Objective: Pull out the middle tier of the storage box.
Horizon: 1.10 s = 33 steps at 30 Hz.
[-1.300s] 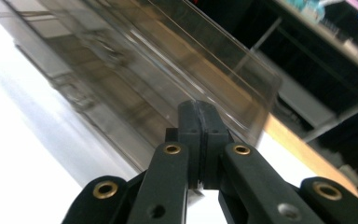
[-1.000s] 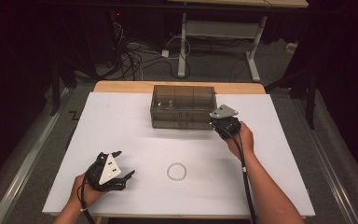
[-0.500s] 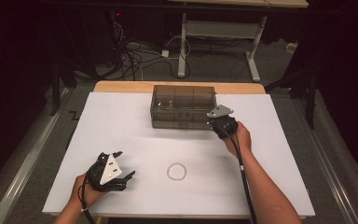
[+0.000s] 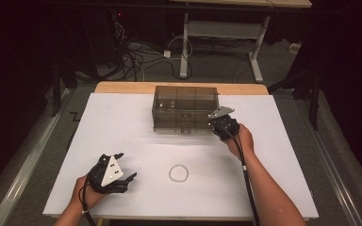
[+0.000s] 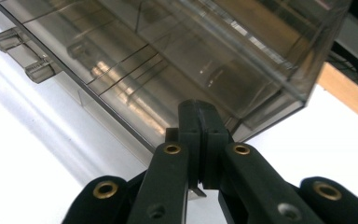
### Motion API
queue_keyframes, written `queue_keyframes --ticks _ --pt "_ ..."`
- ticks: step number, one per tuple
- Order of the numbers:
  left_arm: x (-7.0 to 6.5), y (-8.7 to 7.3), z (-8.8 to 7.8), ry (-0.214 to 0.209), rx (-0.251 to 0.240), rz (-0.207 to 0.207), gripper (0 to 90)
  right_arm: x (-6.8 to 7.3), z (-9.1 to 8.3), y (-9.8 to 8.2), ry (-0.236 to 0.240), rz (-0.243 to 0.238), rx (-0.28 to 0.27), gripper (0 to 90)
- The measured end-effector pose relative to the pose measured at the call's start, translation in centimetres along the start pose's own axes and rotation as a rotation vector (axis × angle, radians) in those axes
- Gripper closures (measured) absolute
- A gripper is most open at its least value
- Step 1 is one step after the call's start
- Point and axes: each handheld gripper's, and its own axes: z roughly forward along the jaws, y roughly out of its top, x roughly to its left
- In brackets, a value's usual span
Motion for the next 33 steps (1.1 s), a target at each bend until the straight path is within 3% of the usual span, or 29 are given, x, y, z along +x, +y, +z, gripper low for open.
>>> queue_keyframes --ticks 18,33 --pt "-0.1 0.0 0.0 -0.006 0.005 0.006 20.3 0.7 0.5 -0.6 0.052 -0.003 0.034 90.0" --pt "-0.1 0.0 0.1 -0.010 0.009 0.009 20.3 1.4 -0.2 -1.3 0.071 0.008 0.025 90.0"
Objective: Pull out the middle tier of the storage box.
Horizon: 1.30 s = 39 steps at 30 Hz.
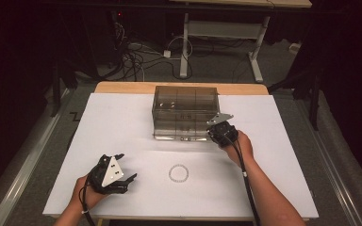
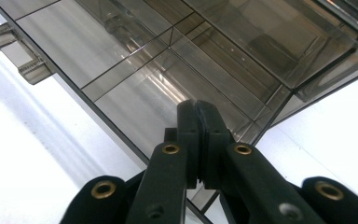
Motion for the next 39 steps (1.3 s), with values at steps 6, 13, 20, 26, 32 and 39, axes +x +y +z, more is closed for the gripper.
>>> queue_keyframes --ticks 6,13,20,26,32,39 --pt "-0.02 0.02 0.02 -0.001 0.001 0.002 20.3 0.14 -0.17 -0.18 0.008 -0.003 0.000 90.0" --pt "-0.01 0.01 -0.01 -0.002 0.001 0.003 20.3 0.33 -0.32 -0.30 0.010 -0.007 0.002 90.0" --pt "-0.04 0.01 0.00 -0.004 0.003 0.004 20.3 0.41 -0.35 -0.30 0.008 -0.011 0.007 90.0" --pt "-0.05 0.02 0.01 -0.006 0.003 0.005 20.3 0.44 -0.42 -0.31 0.009 -0.015 0.008 89.1" --pt "-0.05 0.02 0.01 -0.007 0.004 0.006 20.3 0.48 -0.47 -0.30 0.012 -0.016 0.010 89.1" --pt "-0.07 0.02 0.03 -0.008 0.004 0.007 20.3 0.58 -0.54 -0.18 0.009 -0.019 0.008 87.1"
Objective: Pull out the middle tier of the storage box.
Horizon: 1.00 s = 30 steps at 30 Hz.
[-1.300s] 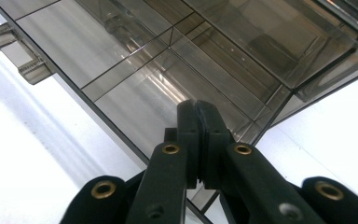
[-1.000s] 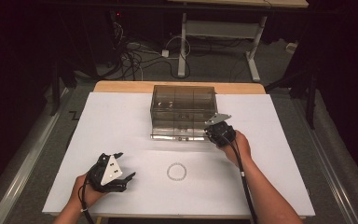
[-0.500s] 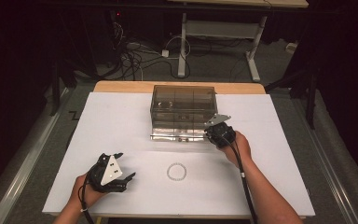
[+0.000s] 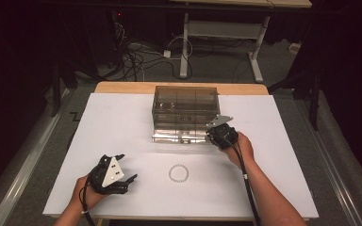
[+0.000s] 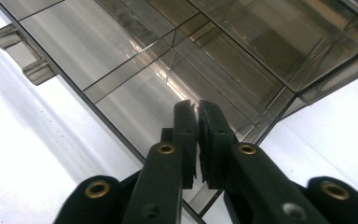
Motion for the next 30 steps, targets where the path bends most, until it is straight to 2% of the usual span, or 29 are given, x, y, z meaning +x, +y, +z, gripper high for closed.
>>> queue_keyframes --ticks 3,7,12,22,30 --pt "0.0 0.0 0.0 -0.001 0.001 0.000 20.3 -0.1 -0.1 0.2 -0.008 -0.006 -0.009 87.1" --pt "0.0 0.0 0.1 -0.003 0.000 0.000 20.3 -0.5 -0.8 0.6 -0.025 0.010 -0.047 87.1" --pt "0.0 0.0 0.1 -0.003 0.000 0.000 20.3 -0.9 -1.4 1.2 -0.071 0.006 -0.087 87.2" --pt "0.0 0.0 0.2 -0.008 0.004 0.000 20.3 -1.5 -1.0 1.4 -0.120 0.034 -0.112 87.7" --pt "-0.1 0.0 0.2 -0.011 0.007 0.003 20.3 -1.5 -0.7 1.6 -0.140 0.030 -0.124 88.5"
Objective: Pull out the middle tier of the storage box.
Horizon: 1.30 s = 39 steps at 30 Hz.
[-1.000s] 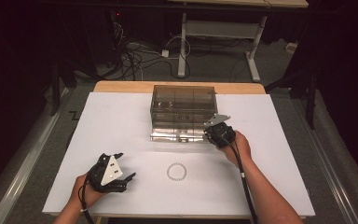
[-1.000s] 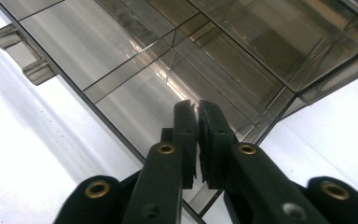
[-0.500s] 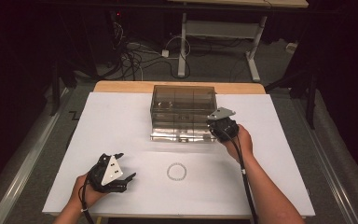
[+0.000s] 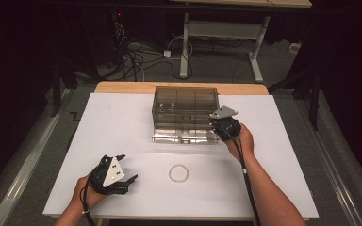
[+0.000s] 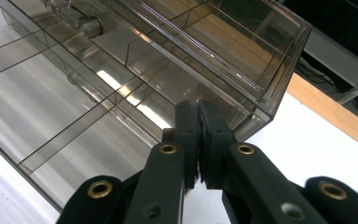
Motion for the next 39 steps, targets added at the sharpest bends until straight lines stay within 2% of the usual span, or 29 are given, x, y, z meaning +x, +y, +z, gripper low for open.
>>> queue_keyframes --ticks 6,18,25,33,39 --pt "-0.1 0.0 0.1 -0.001 0.000 0.000 20.3 0.0 0.1 0.1 -0.011 0.012 -0.030 88.4" --pt "-0.1 0.0 0.1 -0.005 0.000 0.000 20.3 0.1 0.3 0.3 -0.020 0.009 -0.039 87.2" --pt "-0.1 0.0 0.1 -0.005 0.002 -0.001 20.3 -0.2 -0.9 0.3 0.009 0.024 -0.081 76.4" --pt "-0.1 0.1 0.1 -0.003 0.003 -0.001 20.3 -0.3 -3.0 0.2 -0.006 0.028 -0.157 60.7" --pt "-0.2 0.1 0.1 -0.005 0.006 0.000 20.3 -0.5 -3.8 -0.1 0.002 0.045 -0.186 51.6"
